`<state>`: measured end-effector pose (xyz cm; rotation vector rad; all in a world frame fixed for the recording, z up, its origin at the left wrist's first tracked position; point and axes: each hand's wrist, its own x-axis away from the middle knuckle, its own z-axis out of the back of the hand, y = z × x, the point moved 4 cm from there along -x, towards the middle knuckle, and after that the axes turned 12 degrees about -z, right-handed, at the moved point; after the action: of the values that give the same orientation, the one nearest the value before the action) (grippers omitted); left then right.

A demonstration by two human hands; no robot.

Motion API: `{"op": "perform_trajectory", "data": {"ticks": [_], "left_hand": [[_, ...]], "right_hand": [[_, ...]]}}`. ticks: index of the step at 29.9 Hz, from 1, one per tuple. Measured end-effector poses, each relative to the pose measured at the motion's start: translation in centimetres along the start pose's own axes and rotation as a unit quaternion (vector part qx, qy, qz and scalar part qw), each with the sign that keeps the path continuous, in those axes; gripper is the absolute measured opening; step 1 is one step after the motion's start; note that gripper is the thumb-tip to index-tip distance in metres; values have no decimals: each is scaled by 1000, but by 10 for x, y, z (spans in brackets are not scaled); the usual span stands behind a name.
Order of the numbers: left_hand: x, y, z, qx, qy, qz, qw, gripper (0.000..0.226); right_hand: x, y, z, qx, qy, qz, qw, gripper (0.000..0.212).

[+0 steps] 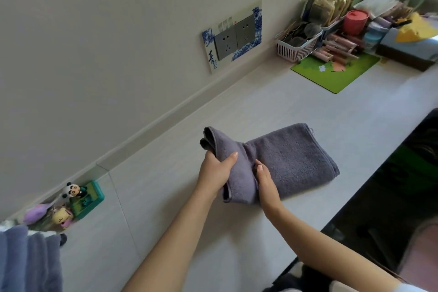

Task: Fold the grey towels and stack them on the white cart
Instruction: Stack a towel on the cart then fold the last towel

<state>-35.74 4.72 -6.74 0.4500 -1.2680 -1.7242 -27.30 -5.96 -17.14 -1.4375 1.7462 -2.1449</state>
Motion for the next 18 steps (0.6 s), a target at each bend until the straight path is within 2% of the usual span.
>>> {"op": "perform_trajectory", "data": {"ticks": [2,4,6,10,12,14,18], "left_hand": [[-1,14,-11,-35,-9,-17,999,49],[-3,29,-24,-68,-17,-30,997,52],[-5,46,-38,-112,-19,-41,993,55],[-11,70,-66,-178,-27,-57,982,55],[-17,84,-91,-196,-42,-64,978,54],[-23,94,-119,-213,-52,-70,973,52],[-31,97,-170,-238,-72,-80,965,45]], "right_hand": [[-4,-4,-5,-67,-68,-47,994,45],[-8,-10,3,-122,-125,-89,981,61],[-11,-28,25,-117,-109,-95,983,57],[-18,-65,94,-6,62,12,998,29],[-31,-76,135,16,107,12,994,26],[-53,-74,167,22,87,-60,994,32],[-73,-77,191,-19,-37,-167,985,59]]}}
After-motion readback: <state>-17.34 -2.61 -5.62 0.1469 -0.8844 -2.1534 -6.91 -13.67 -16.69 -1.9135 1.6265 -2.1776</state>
